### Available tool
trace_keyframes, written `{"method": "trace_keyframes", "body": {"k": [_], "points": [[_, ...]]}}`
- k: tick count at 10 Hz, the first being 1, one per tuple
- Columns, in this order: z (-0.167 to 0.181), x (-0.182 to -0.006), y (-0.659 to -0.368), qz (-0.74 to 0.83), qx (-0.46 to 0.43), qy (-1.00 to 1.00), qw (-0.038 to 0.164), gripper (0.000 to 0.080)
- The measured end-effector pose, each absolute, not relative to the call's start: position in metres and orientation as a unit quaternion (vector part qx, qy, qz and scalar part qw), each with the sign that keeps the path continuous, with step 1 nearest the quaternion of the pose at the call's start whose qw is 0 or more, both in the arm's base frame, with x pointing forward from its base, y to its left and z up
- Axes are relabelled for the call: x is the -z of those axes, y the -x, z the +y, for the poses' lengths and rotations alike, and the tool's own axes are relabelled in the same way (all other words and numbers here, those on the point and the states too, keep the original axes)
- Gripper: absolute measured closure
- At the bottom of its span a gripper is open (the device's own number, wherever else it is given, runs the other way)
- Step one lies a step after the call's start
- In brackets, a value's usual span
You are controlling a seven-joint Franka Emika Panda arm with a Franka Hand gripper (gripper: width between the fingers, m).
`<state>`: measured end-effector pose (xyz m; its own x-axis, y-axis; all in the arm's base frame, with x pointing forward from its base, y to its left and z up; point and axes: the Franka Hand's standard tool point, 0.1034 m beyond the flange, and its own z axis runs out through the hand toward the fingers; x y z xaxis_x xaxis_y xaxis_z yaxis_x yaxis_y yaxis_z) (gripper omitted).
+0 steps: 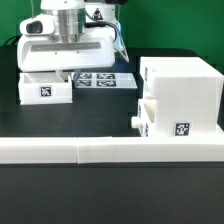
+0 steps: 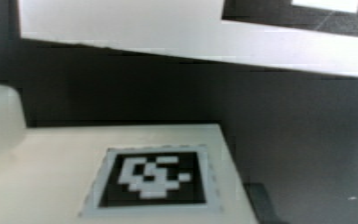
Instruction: Assemble drawer
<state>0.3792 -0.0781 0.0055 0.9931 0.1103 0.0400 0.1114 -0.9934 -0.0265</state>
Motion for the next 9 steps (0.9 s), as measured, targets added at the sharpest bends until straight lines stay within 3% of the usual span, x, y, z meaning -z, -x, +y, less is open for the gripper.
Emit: {"method": "trace_keyframes", "body": {"k": [3, 9], "points": [[-0.075, -0.008, -0.382, -0.059, 0.017, 0.998, 0.017, 0.0758], [-0.027, -0.049, -0.47, -0.088, 0.022, 0.995, 0.039, 0.0757]]}}
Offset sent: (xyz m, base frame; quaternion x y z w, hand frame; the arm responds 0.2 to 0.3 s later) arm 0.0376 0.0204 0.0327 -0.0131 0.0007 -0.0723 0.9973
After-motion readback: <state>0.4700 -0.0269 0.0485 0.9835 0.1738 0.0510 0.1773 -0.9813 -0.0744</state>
